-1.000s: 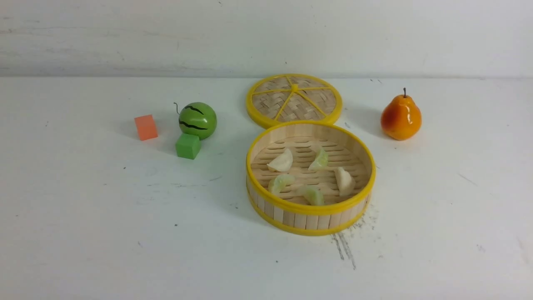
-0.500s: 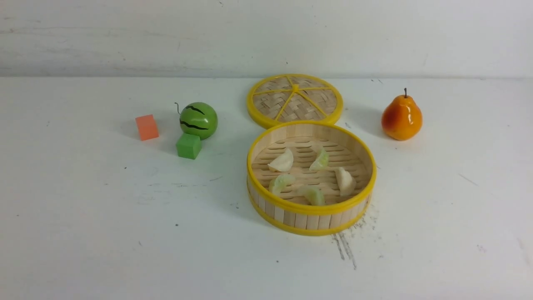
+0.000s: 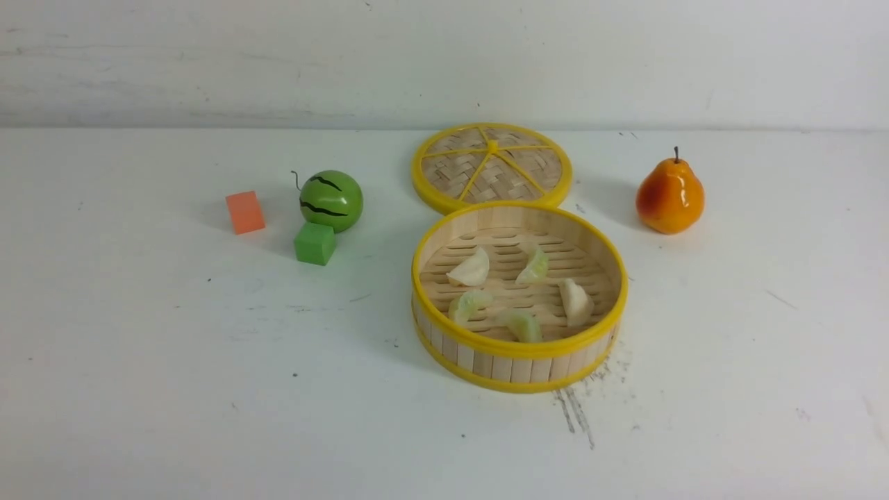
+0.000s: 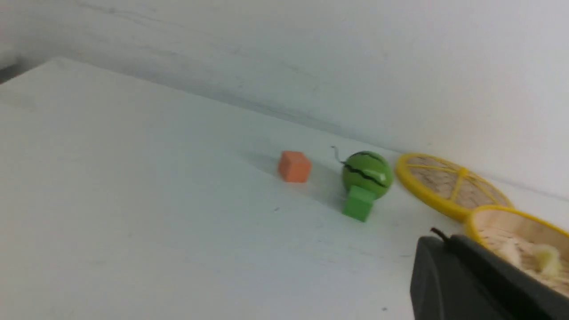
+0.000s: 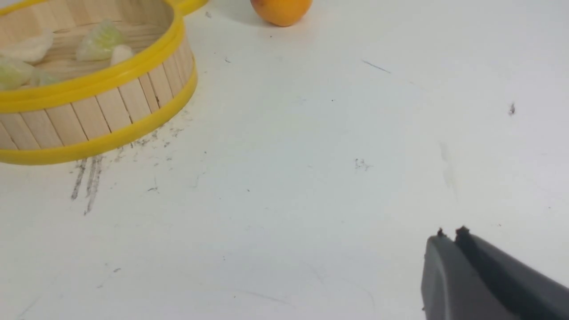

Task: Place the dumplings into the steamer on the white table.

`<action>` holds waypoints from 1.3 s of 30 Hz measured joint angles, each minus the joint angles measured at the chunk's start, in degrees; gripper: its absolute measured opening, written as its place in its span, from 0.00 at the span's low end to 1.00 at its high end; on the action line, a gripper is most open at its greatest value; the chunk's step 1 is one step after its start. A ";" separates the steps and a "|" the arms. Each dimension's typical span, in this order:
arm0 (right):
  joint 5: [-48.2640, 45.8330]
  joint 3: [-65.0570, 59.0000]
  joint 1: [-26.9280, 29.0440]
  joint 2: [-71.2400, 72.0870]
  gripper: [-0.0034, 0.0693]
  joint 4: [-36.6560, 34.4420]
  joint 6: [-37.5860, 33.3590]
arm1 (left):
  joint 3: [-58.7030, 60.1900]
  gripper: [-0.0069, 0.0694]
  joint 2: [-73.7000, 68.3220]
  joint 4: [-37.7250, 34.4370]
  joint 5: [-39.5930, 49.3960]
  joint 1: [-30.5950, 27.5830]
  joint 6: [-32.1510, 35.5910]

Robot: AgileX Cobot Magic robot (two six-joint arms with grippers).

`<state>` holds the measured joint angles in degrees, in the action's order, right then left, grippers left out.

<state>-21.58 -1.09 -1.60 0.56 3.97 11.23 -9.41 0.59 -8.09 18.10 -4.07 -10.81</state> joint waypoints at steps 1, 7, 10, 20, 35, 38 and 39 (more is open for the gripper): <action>0.00 0.00 0.00 0.00 0.08 -0.05 0.00 | 1.85 0.07 0.00 0.00 -0.76 -0.99 -0.07; 0.00 0.00 0.00 0.07 0.09 -0.06 0.00 | 8.38 0.07 0.00 1.90 -4.40 -1.47 -2.50; 0.00 0.00 0.00 0.07 0.09 -0.11 0.00 | 10.53 0.07 0.00 5.47 -6.03 0.14 -5.59; 0.00 0.00 0.00 0.07 0.11 -0.11 0.00 | 11.03 0.07 0.00 9.97 0.14 4.96 -8.75; 0.00 0.00 0.00 0.07 0.14 -0.11 0.00 | 11.03 0.07 0.00 10.15 3.45 4.96 -4.53; 0.00 0.00 0.00 0.07 0.15 -0.11 0.00 | 11.03 0.07 0.00 10.15 3.34 4.96 -4.47; 0.00 0.00 0.00 0.07 0.15 -0.11 0.00 | 11.03 0.07 0.00 10.15 3.34 4.96 -4.47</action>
<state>-21.58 -1.09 -1.60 0.63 3.86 11.23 1.62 0.59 2.06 21.44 0.88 -15.28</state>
